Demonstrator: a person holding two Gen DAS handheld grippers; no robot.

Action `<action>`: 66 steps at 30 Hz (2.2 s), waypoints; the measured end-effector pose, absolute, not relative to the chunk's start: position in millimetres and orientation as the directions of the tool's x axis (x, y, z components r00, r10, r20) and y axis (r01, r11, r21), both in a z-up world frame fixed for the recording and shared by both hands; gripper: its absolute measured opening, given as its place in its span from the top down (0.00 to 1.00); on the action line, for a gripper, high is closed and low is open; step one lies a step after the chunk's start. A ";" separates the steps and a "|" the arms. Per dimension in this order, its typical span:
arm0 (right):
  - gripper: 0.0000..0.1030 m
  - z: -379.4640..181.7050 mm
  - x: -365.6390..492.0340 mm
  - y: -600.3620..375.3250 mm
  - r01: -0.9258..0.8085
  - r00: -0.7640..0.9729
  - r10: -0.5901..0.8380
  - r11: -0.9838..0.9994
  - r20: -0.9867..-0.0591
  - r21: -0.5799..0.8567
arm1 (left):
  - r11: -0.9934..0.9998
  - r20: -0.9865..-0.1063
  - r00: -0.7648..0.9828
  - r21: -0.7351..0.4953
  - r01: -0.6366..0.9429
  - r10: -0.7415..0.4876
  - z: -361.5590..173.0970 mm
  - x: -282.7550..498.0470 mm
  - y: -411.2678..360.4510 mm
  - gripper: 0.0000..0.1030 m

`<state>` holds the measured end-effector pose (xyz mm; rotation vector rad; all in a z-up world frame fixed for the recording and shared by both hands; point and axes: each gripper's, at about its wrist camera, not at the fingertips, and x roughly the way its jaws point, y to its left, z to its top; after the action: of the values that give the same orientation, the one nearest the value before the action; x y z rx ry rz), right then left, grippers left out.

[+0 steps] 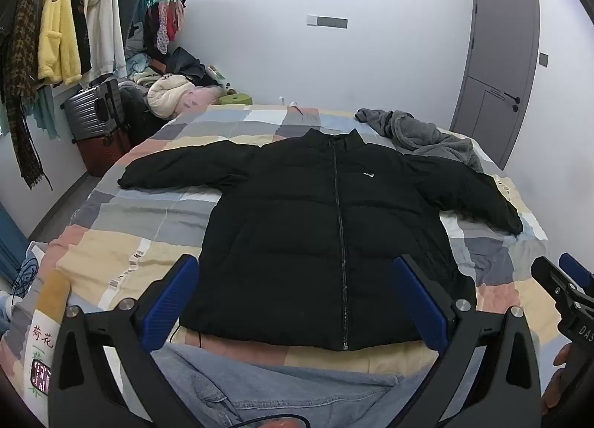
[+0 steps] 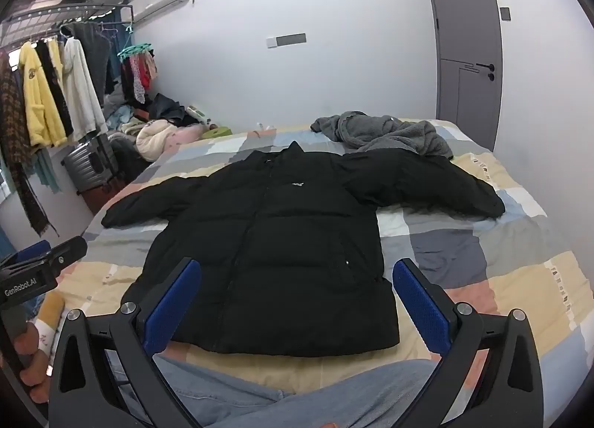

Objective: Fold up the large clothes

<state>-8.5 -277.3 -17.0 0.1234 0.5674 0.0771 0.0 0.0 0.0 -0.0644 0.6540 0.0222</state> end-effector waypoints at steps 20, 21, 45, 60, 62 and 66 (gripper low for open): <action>0.00 -20.6 -3.7 -286.4 -0.021 0.834 0.100 0.988 -0.543 0.150 | 0.998 -0.622 0.783 -0.048 -0.035 -0.003 0.9 2.5 -0.9 0.00; 0.00 -20.2 -3.7 -287.0 -0.020 0.834 0.099 0.989 -0.543 0.150 | 0.998 -0.623 0.782 -0.046 -0.037 0.000 1.0 2.8 -1.1 0.00; 0.00 -22.6 -3.1 -287.1 -0.014 0.829 0.091 0.990 -0.553 0.141 | 0.998 -0.631 0.776 -0.053 -0.040 -0.002 -1.2 4.5 -0.9 0.00; 0.00 -24.2 -2.4 -286.2 -0.016 0.823 0.094 0.990 -0.560 0.143 | 0.998 -0.632 0.775 -0.050 -0.045 0.003 -2.4 5.3 0.5 0.00; 0.00 -25.6 -0.4 -287.4 -0.012 0.821 0.094 0.989 -0.564 0.148 | 0.998 -0.633 0.774 -0.051 -0.043 0.001 -2.9 5.3 1.2 0.00; 0.00 -29.3 3.3 -291.5 0.001 0.816 0.087 0.988 -0.571 0.151 | 0.997 -0.633 0.774 -0.059 -0.040 -0.007 -6.2 7.3 1.2 0.00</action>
<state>3.3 -291.5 -29.3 0.1475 0.6150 0.0458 7.3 1.2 -6.2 -0.0699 0.6852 0.0179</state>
